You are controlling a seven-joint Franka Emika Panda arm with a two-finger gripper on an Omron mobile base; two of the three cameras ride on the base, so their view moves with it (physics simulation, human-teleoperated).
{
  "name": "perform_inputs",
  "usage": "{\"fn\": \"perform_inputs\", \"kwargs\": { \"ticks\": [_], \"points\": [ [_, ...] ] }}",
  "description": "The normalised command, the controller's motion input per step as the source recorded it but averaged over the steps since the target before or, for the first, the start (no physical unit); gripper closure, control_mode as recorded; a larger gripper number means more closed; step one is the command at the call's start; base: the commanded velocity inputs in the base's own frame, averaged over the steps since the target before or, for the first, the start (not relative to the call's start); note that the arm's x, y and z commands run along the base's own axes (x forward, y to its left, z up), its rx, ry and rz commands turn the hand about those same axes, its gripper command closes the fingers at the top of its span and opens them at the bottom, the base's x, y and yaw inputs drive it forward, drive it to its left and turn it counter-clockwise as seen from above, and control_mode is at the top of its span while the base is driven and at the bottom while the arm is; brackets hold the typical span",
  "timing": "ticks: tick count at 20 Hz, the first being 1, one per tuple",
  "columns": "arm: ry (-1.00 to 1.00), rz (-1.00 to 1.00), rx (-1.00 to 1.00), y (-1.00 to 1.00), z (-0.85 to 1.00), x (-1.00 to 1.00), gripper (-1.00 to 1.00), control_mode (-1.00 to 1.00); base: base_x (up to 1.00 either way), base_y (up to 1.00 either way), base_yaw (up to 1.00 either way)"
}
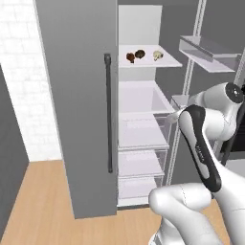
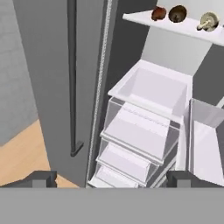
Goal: Place one mushroom and one chicken drumstick in each tupperware on the nearby counter, to pack two identical lunches.
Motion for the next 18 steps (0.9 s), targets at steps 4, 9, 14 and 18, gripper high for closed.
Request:
{"fn": "perform_inputs", "kwargs": {
  "ticks": [4,9,14,18],
  "points": [
    [0.0,0.0,0.0,0.0,0.0,0.0,-1.0,1.0,0.18,0.39,-0.16],
    [0.0,0.0,0.0,0.0,0.0,0.0,-1.0,1.0,0.48,0.94,-0.45],
    [0.0,0.0,0.0,0.0,0.0,0.0,-1.0,1.0,0.15,0.15,-0.08],
    [0.0,0.0,0.0,0.0,0.0,0.0,-1.0,1.0,0.85,0.0,-0.01]
  ]
}}
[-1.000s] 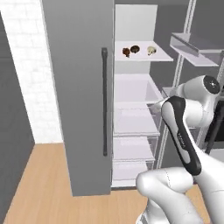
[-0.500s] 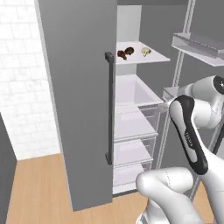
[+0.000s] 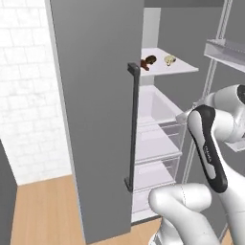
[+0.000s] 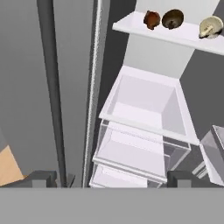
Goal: Place one mushroom and one chicken drumstick in each tupperware on the nearby counter, to pack two identical lunches.
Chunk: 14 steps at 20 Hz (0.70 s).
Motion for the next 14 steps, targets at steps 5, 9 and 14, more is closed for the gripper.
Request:
{"fn": "perform_inputs", "kwargs": {
  "ticks": [5,9,14],
  "points": [
    [0.0,0.0,0.0,0.0,0.0,0.0,-1.0,1.0,0.98,-0.09,0.0],
    [0.0,0.0,0.0,0.0,0.0,0.0,-1.0,1.0,0.2,-0.84,0.0],
    [0.0,0.0,0.0,0.0,0.0,0.0,-1.0,1.0,0.16,-0.03,-0.01]
  ]
}}
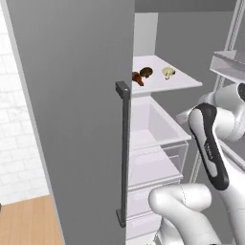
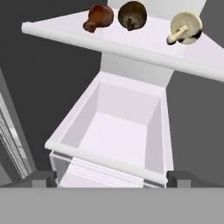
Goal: Place one mushroom and one chicken drumstick in each tupperware on the nearby counter, to pack two identical lunches.
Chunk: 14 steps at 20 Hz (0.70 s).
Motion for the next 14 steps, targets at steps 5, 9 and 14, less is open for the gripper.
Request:
{"fn": "perform_inputs", "kwargs": {
  "ticks": [5,9,14],
  "points": [
    [-0.07,-0.31,-0.04,0.51,0.91,0.03,-1.0,-1.0,0.0,0.0,0.0],
    [0.01,-0.48,0.04,-0.01,0.99,0.05,-1.0,-1.0,0.0,0.0,0.0],
    [0.12,-0.46,0.22,-0.55,0.63,0.17,-1.0,-1.0,0.0,0.0,0.0]
  ]
}}
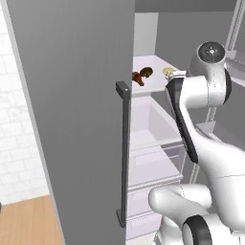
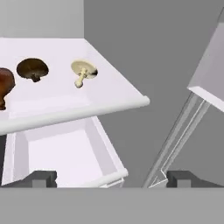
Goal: Place one mushroom and one chicken drumstick in each tupperware on the nearby counter, to pack two identical lunches.
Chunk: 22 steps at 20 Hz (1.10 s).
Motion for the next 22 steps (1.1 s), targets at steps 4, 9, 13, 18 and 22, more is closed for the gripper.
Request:
{"fn": "perform_inputs", "kwargs": {
  "ticks": [4,9,13,18,22],
  "points": [
    [0.08,-0.22,0.17,-0.38,0.09,0.17,-1.0,-1.0,0.0,0.0,0.0],
    [0.0,-0.03,0.24,-0.03,-0.33,0.33,-1.0,-1.0,0.0,0.0,0.0],
    [0.0,-0.02,0.3,0.01,-0.49,0.79,-1.0,-1.0,0.0,0.0,0.0],
    [0.0,-0.06,0.01,0.06,-0.02,0.98,-1.0,-1.0,0.0,0.0,0.0],
    [0.0,0.0,0.0,0.0,-0.23,1.0,-1.0,-1.0,0.0,0.0,0.0]
  ]
}}
